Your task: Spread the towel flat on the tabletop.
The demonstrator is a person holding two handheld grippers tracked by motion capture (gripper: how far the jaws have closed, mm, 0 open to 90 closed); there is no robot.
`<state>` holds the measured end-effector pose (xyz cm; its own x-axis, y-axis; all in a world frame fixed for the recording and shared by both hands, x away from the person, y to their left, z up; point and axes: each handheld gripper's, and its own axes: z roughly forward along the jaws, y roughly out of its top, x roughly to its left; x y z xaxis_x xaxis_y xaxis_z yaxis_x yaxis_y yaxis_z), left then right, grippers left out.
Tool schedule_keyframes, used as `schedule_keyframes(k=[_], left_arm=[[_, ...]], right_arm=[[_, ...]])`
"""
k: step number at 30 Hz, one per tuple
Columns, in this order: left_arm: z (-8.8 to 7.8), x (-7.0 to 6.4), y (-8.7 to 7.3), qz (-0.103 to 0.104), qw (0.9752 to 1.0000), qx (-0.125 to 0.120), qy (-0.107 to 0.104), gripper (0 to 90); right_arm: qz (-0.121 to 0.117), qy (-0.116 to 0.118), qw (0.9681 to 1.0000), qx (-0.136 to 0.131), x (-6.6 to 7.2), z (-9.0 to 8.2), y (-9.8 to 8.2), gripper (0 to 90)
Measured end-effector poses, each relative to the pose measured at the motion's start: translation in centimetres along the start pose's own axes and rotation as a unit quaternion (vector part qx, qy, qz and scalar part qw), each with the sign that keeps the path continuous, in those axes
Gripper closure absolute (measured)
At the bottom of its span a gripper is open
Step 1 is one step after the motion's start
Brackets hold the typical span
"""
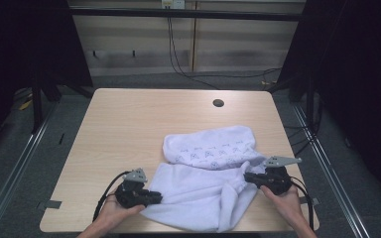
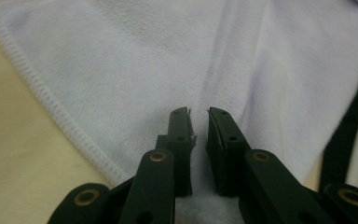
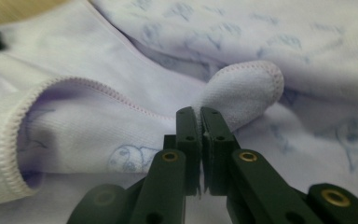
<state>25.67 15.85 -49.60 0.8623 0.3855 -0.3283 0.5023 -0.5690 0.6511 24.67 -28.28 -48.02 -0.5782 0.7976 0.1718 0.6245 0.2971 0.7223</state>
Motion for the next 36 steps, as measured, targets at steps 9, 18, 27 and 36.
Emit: schedule_keyframes(k=[9, 18, 27, 36], left_arm=[[-1.7, 2.4, 1.2, -0.018, 0.9975, -0.055, 0.040, 76.8], [-0.9, 8.0, 3.2, -0.054, 0.9912, -0.095, 0.074, 71.7], [0.7, 8.4, 3.3, -0.047, 0.9946, -0.073, 0.058, 59.3], [1.1, 7.1, 3.2, -0.010, 0.9983, -0.042, 0.038, 88.1]], right_arm=[[0.035, -0.057, 0.9977, 0.006, -0.8, -2.1, -1.2, 66.5], [0.051, -0.059, 0.9964, -0.034, -1.9, -0.8, 1.1, 49.5], [0.057, -0.065, 0.9959, -0.026, -2.5, 1.3, 1.6, 45.6], [0.042, -0.057, 0.9975, 0.000, -1.8, 2.4, 1.2, 47.4]])
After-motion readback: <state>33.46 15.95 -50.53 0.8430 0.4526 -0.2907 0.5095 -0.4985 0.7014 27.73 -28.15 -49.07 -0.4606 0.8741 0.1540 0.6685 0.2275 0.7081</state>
